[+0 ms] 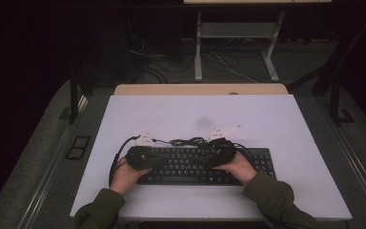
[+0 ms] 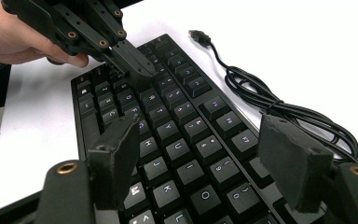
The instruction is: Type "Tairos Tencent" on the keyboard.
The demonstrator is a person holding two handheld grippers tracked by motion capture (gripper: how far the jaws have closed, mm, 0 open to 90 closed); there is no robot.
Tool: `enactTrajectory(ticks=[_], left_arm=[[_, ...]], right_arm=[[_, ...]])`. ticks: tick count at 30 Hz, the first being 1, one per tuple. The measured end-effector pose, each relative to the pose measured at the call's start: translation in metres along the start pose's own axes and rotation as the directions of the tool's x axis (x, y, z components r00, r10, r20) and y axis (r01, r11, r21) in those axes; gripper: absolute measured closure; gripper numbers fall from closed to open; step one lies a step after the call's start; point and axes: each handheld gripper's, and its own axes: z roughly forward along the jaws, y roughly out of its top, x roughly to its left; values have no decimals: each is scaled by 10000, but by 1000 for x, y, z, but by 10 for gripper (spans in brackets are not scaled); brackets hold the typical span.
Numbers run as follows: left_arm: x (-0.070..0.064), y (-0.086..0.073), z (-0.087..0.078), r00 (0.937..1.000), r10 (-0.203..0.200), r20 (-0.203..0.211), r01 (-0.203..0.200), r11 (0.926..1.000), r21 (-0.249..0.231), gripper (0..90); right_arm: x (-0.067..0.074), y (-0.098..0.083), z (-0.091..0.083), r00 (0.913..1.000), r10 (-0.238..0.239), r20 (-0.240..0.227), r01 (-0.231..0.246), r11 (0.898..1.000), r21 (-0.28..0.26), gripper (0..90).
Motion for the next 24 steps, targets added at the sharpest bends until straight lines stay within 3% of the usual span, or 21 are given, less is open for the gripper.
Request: enactTrajectory(ticks=[4, 11, 14, 18, 24], left_arm=[[-1, 1, -4, 10000, -44, -13, 44, 9997, -227, 891], [-6, 4, -7, 9999, 33, -149, -39, 9992, -397, 725], [-8, 5, -8, 9998, 23, -176, -31, 9989, -469, 648], [-10, 6, -7, 9997, -51, -223, 38, 9984, -560, 563], [-12, 6, -4, 9996, -121, -248, 106, 9983, -574, 460]], right_arm=[[2, 0, 1, 10000, -5, -44, 5, 10000, 37, 334], [13, 0, 6, 9977, -240, -628, 260, 9992, 315, 708], [18, 0, 8, 9955, -380, -863, 426, 9977, 523, 815], [22, 0, 11, 9922, -527, -1128, 613, 9954, 741, 892], [28, -2, 17, 9889, -696, -1316, 836, 9910, 1042, 894]])
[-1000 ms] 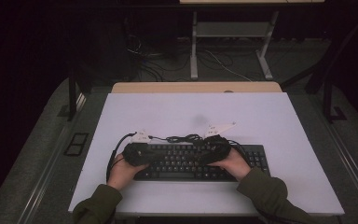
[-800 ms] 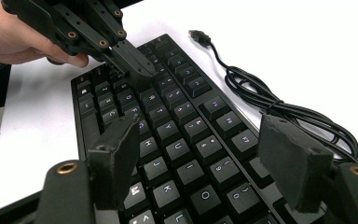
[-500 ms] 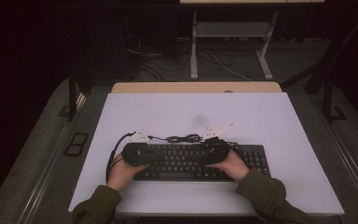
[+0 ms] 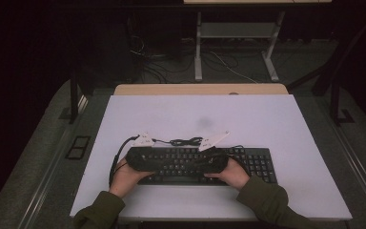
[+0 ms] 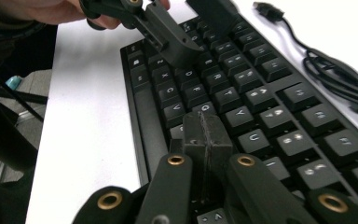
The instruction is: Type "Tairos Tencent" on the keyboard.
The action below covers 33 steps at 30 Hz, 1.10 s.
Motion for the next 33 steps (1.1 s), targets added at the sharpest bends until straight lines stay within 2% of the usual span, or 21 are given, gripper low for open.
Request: enactTrajectory(ticks=[11, 13, 21, 25, 28, 33], left_arm=[[0, 1, 1, 9999, -123, -89, 122, 9998, -153, 376], [0, 1, 1, 9999, -129, -98, 127, 9998, -164, 373], [0, 2, 1, 9998, -146, -98, 144, 9997, -201, 376], [-1, 2, 2, 9999, -146, -88, 143, 9996, -256, 411], [0, 3, 4, 9999, -160, -1, 160, 9995, -258, 463], [0, 6, 9, 9996, -159, 238, 164, 9997, -201, 605]], right_arm=[[4, -1, 10, 9998, -160, 71, 155, 9982, 582, 894], [5, -1, 11, 9994, -247, 222, 228, 9964, 814, 895], [4, -1, 10, 9995, -222, 214, 204, 9968, 774, 894], [4, 0, 7, 9996, -210, 171, 202, 9987, 473, 893], [3, -1, 4, 9999, -111, 113, 108, 9994, 314, 853], [2, -3, -3, 9999, 30, 115, -30, 10000, -5, 719]])
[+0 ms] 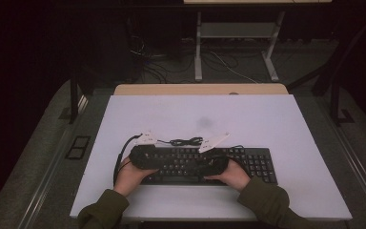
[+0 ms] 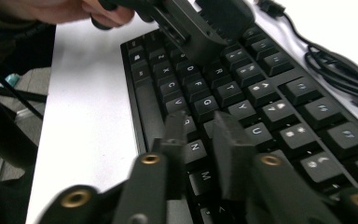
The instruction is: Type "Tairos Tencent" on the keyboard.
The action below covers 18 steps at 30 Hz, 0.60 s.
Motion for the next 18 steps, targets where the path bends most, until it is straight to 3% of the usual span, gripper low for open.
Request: enactTrajectory(ticks=[8, 13, 18], left_arm=[[-4, 5, 10, 9989, 354, 299, -358, 9993, 142, 880], [-4, 6, 15, 9989, 347, 315, -359, 9986, 388, 892], [-3, 3, 18, 9990, 310, 333, -330, 9975, 622, 892]], right_arm=[[-5, -1, -10, 9993, 362, 63, -358, 9978, -553, 530], [-9, -4, -16, 9982, 553, 236, -534, 9957, -756, 380], [-13, -5, -23, 9967, 704, 415, -655, 9919, -1091, 313]])
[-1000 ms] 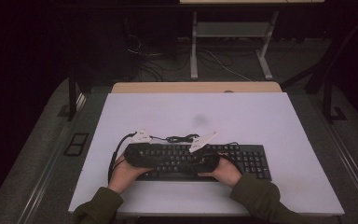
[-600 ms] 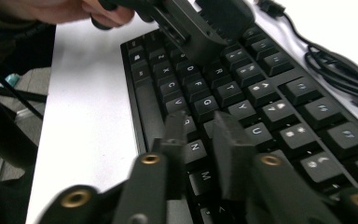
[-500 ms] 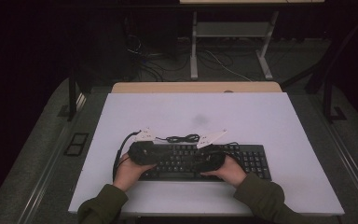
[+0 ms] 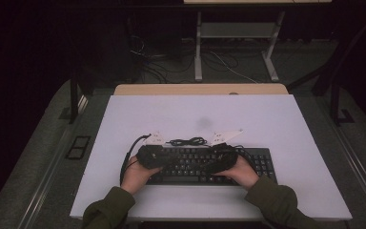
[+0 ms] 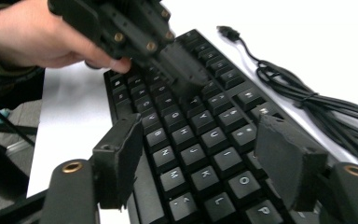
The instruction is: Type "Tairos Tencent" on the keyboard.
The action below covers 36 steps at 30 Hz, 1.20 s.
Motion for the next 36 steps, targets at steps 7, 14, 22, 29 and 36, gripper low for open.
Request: enactTrajectory(ticks=[7, 14, 22, 29, 36], left_arm=[[0, -2, 5, 9998, 185, -1, -185, 9993, 311, 893], [0, -2, 5, 9997, 254, 65, -256, 9992, 314, 893], [-1, -2, 2, 9998, 167, 140, -168, 9998, 45, 890], [-2, 2, -2, 9997, 181, 184, -175, 9994, -306, 805], [-4, 1, -10, 9998, 33, 209, -19, 9977, -677, 660]], right_arm=[[-4, -2, -6, 9997, 77, 215, -75, 9999, -95, 292], [-7, -3, -13, 9992, 175, 347, -165, 9994, -295, 288], [-9, -2, -18, 9989, 256, 384, -234, 9982, -546, 259], [-12, -4, -25, 9979, 397, 521, -358, 9966, -743, 241], [-14, -8, -34, 9965, 534, 648, -470, 9942, -963, 206]])
